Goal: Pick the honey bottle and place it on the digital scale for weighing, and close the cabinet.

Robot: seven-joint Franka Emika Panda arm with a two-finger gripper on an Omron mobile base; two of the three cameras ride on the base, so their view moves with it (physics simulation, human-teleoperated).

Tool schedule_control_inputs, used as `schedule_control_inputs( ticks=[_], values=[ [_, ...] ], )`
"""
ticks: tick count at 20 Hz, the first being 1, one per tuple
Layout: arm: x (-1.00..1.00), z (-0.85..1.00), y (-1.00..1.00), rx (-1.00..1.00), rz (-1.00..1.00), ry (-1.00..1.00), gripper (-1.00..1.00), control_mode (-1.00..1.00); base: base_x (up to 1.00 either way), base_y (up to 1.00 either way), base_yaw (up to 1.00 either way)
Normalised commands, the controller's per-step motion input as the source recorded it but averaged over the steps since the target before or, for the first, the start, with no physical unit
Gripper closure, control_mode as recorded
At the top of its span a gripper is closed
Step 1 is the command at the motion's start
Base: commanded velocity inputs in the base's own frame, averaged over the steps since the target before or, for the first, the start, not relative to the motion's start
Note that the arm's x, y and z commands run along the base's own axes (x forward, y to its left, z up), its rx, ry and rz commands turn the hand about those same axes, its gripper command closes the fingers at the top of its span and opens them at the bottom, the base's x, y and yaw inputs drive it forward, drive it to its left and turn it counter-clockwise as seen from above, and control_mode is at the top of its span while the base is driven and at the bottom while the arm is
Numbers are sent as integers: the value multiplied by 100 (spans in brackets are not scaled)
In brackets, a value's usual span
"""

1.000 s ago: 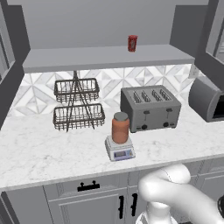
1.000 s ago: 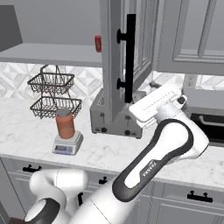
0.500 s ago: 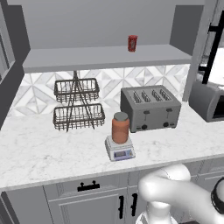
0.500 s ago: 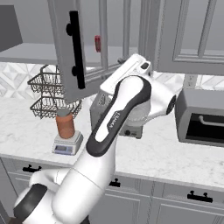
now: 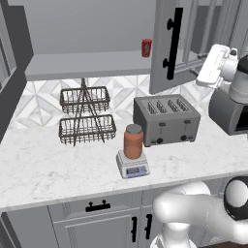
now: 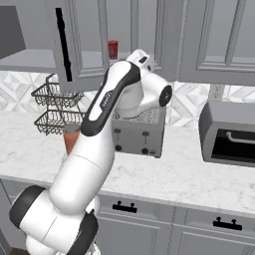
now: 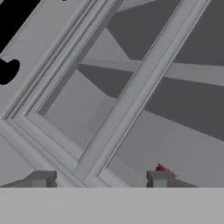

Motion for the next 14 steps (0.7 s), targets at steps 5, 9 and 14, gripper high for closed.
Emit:
schedule_control_inputs(
  ticks=[5,9,14],
  values=[
    [99,-7,96,-13,-9,-2,-100,-100,0,0,0],
    [90,-6,68,-9,-13,-10,-100,-100,0,0,0],
    [97,-14,39,-2,-12,-13,-100,-100,0,0,0]
  ],
)
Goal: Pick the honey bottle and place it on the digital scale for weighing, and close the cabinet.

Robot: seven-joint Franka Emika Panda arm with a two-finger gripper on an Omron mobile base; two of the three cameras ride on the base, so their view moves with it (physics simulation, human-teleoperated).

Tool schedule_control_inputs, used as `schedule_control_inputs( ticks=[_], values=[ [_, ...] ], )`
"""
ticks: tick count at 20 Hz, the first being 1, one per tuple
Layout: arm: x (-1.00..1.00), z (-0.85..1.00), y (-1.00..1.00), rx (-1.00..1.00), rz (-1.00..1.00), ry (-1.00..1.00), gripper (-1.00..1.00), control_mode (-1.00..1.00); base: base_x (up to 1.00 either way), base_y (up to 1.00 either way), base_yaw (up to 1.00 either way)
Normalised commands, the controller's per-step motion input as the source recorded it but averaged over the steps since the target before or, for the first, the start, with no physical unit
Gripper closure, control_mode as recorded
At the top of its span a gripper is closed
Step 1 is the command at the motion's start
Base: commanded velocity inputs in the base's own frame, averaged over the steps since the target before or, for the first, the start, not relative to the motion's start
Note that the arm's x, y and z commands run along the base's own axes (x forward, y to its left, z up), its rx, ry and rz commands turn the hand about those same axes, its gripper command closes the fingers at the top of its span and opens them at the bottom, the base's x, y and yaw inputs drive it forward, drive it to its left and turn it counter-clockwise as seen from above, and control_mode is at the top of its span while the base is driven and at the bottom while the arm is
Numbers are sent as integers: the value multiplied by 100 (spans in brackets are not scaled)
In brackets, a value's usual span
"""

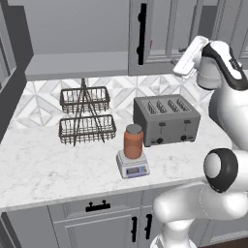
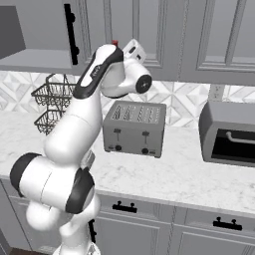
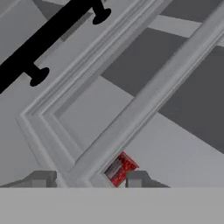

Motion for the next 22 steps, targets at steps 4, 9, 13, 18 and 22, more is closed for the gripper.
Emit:
schedule_control_inputs(
  ticks=[4,9,13,18,22],
  values=[
    [62,-15,11,0,-10,-15,-100,-100,0,0,0],
    [-87,12,6,0,-2,-31,-100,-100,0,0,0],
    [-91,47,9,-1,-2,-29,-100,-100,0,0,0],
    [-100,34,25,-10,0,-8,-100,-100,0,0,0],
    [-100,36,35,-19,0,-4,-100,-100,0,0,0]
  ],
)
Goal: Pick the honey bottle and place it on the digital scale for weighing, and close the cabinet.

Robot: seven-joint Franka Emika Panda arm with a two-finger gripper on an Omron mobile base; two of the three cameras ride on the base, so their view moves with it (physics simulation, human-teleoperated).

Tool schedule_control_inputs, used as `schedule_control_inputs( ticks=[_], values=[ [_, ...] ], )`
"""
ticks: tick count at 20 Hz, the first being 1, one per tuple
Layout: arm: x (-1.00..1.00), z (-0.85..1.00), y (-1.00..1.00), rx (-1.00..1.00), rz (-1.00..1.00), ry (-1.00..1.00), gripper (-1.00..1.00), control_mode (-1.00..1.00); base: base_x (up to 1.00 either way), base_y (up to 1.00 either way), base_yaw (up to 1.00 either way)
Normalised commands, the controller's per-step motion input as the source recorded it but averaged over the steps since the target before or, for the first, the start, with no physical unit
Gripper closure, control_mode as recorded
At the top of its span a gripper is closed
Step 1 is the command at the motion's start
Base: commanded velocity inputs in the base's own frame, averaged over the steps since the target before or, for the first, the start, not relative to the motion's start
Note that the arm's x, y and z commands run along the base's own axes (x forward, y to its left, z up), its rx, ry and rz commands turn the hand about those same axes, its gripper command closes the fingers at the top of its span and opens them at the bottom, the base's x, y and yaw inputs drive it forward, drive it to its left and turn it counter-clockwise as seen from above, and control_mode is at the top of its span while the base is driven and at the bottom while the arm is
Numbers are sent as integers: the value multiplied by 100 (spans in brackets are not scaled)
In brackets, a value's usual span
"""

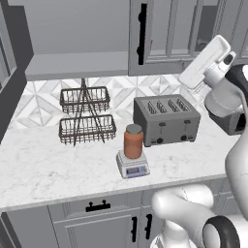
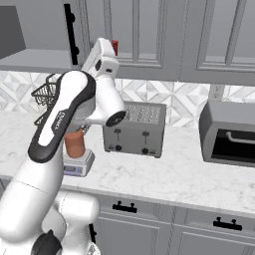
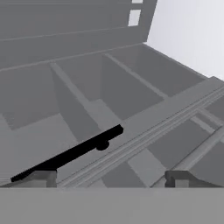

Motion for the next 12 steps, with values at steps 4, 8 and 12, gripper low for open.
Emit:
schedule_control_inputs(
  ticks=[4,8,12],
  values=[
    [-100,26,49,-22,0,-18,-100,-100,0,0,0],
    [-56,-25,94,-12,0,-3,-100,-100,0,0,0],
    [-33,-12,100,-7,0,-7,-100,-100,0,0,0]
  ],
)
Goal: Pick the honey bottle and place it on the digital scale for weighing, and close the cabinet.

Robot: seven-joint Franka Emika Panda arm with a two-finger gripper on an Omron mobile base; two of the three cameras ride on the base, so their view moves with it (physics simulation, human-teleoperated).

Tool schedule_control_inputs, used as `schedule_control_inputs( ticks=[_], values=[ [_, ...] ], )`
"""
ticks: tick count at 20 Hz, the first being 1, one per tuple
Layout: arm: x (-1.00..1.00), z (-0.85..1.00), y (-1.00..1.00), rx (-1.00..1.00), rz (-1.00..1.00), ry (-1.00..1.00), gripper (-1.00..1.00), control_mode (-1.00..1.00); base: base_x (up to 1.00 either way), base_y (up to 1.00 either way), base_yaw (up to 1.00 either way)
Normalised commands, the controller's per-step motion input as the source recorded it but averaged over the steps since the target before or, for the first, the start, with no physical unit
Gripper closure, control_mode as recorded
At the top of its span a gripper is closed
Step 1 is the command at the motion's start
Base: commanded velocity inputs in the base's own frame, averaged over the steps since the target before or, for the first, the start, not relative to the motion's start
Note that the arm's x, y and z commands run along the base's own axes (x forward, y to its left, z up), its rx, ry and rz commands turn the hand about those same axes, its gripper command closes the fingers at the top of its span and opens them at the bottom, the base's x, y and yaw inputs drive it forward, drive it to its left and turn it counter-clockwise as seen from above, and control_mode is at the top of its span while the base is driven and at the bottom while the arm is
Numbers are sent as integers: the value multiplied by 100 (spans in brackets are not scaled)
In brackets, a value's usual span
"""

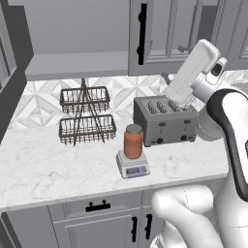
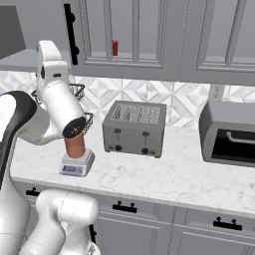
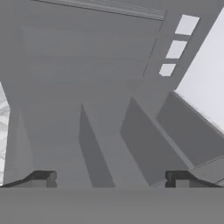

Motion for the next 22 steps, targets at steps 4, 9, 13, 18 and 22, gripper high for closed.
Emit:
schedule_control_inputs(
  ticks=[4,9,13,18,22],
  values=[
    [-25,-4,100,-4,0,-1,-100,-100,0,0,0],
    [-7,-6,91,-3,0,0,-100,-100,0,0,0],
    [-12,-24,96,0,2,-2,-100,-100,0,0,0],
    [-33,-1,70,0,6,0,-100,-100,0,0,0],
    [-16,0,62,0,8,0,-100,-100,0,0,0]
  ],
)
